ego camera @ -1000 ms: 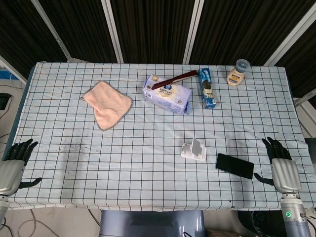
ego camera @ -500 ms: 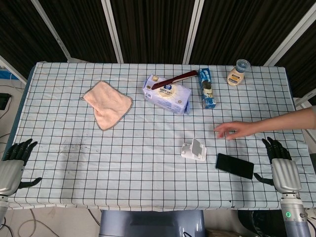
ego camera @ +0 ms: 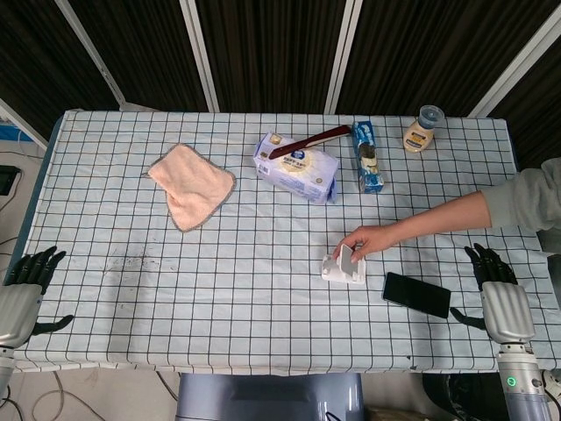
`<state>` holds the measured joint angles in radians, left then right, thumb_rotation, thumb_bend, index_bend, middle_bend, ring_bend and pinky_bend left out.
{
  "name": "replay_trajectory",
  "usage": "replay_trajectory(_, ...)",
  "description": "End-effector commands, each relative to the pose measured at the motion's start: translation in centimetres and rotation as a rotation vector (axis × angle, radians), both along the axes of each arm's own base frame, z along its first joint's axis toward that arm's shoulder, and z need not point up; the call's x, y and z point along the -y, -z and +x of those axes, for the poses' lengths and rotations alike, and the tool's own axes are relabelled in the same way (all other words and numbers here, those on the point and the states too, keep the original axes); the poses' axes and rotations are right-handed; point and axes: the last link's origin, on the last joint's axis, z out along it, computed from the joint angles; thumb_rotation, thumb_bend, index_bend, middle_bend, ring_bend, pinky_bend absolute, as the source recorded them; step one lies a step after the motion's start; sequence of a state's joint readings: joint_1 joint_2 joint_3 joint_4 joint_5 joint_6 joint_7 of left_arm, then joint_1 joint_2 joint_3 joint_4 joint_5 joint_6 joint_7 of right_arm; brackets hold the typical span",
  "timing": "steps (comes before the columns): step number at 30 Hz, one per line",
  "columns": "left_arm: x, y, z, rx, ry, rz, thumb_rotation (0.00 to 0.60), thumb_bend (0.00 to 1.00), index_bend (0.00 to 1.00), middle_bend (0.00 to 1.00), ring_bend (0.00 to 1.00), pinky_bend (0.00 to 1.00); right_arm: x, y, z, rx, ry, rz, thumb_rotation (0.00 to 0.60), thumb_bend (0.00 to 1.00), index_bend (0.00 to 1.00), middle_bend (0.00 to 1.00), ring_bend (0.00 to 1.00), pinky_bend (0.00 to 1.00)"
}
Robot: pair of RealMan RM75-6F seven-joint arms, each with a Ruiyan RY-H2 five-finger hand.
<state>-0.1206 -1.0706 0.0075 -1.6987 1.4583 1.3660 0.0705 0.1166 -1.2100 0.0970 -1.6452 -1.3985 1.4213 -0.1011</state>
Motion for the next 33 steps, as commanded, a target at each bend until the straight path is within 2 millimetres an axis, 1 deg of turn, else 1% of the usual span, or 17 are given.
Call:
replay_trajectory(1, -0.01, 0.01, -0.01, 0.0, 0.0, 0.0, 0.6, 0.0, 0.0, 0.0, 0.0, 0.0, 0.02, 0.01, 0.0, 0.001, 0.0, 0.0, 0.6, 0.13, 0.04, 0.06, 0.01, 0.15)
replay_trajectory(33, -0.09, -0.06, -0.05, -0.003, 0.006, 0.004, 0.6, 0.0, 0.0, 0.0, 0.0, 0.0, 0.26, -0.14, -0.01, -0.001, -0.012, -0.022, 0.6, 0.13, 0.04, 0.06, 0.01, 0.15)
